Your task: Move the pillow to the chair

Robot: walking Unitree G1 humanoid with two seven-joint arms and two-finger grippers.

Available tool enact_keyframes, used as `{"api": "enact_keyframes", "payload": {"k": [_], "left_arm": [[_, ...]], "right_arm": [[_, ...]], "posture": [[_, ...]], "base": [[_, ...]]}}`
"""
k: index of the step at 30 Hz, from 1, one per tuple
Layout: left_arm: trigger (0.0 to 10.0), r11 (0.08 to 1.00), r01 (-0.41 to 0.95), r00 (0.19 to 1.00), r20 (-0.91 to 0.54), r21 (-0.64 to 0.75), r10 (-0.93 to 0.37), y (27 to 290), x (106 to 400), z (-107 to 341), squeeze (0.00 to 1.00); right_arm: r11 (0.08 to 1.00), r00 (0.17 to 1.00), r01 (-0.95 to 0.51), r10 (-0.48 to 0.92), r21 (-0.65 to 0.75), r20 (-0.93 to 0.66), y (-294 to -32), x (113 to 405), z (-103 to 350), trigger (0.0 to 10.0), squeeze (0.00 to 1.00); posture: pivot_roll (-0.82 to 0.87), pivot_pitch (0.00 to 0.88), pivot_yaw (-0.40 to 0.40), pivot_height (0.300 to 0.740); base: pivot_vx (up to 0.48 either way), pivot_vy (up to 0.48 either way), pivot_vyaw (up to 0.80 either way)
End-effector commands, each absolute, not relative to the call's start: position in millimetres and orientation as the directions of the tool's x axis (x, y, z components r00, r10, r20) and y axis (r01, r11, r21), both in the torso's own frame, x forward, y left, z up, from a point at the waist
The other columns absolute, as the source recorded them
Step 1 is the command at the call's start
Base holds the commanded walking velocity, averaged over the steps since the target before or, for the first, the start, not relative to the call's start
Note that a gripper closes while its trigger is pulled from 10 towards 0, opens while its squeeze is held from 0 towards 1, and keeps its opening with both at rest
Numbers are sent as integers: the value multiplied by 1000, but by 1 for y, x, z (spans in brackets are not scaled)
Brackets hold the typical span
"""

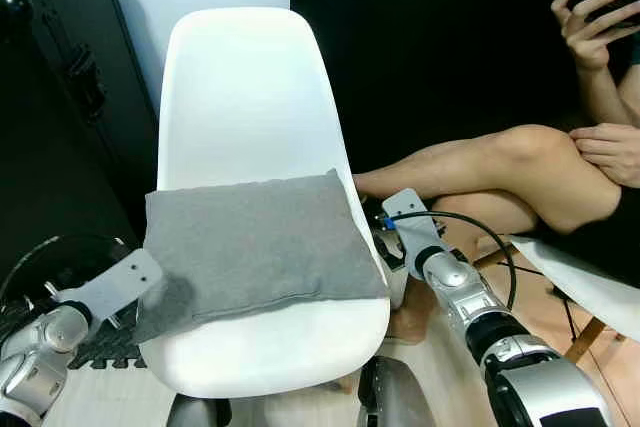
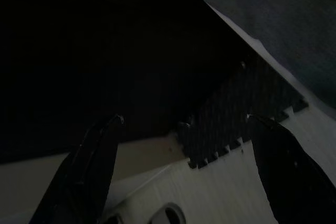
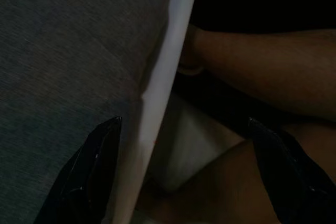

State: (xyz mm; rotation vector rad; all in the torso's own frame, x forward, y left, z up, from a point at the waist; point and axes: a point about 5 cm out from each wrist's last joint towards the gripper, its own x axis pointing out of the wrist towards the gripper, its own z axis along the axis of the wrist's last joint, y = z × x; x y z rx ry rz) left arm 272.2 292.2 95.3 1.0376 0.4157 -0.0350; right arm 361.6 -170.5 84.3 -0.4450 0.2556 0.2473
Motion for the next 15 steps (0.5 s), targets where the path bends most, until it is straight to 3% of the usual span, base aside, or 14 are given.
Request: {"api": "enact_keyframes", "payload": {"k": [1, 6, 7, 8, 12, 15], "left_arm": [[10000, 561, 191, 943, -310, 806, 124, 283, 275, 97, 0], [10000, 692, 236, 960, -275, 682, -56, 247, 279, 94, 0], [10000, 750, 242, 964, -243, 615, -112, 236, 279, 96, 0], [10000, 874, 194, 981, -79, 445, -178, 208, 280, 108, 0], [10000, 976, 19, 999, 43, 216, -29, 197, 284, 116, 0], [10000, 985, -88, 995, -27, 149, 93, 199, 286, 99, 0]], "right_arm": [[879, 934, -292, 177, -376, -311, -172, 358, 78, 10000, 0], [884, 933, -295, 184, -364, -309, -170, 357, 77, 10000, 0], [891, 934, -291, 186, -349, -304, -169, 357, 77, 10000, 0], [943, 949, -253, 198, -218, -246, -165, 358, 81, 10000, 0], [986, 970, -166, 163, 1, -178, -164, 359, 84, 10000, 0], [984, 974, -175, 173, -4, -145, -155, 355, 82, 10000, 0]], "posture": [[114, 120, -74, 576], [112, 119, -73, 576], [112, 119, -73, 576], [114, 114, -73, 576], [121, 107, -76, 576], [115, 99, -77, 576]], "base": [[0, 0, 0], [0, 0, 0], [0, 0, 0], [0, 0, 0], [0, 0, 0], [0, 0, 0]]}}
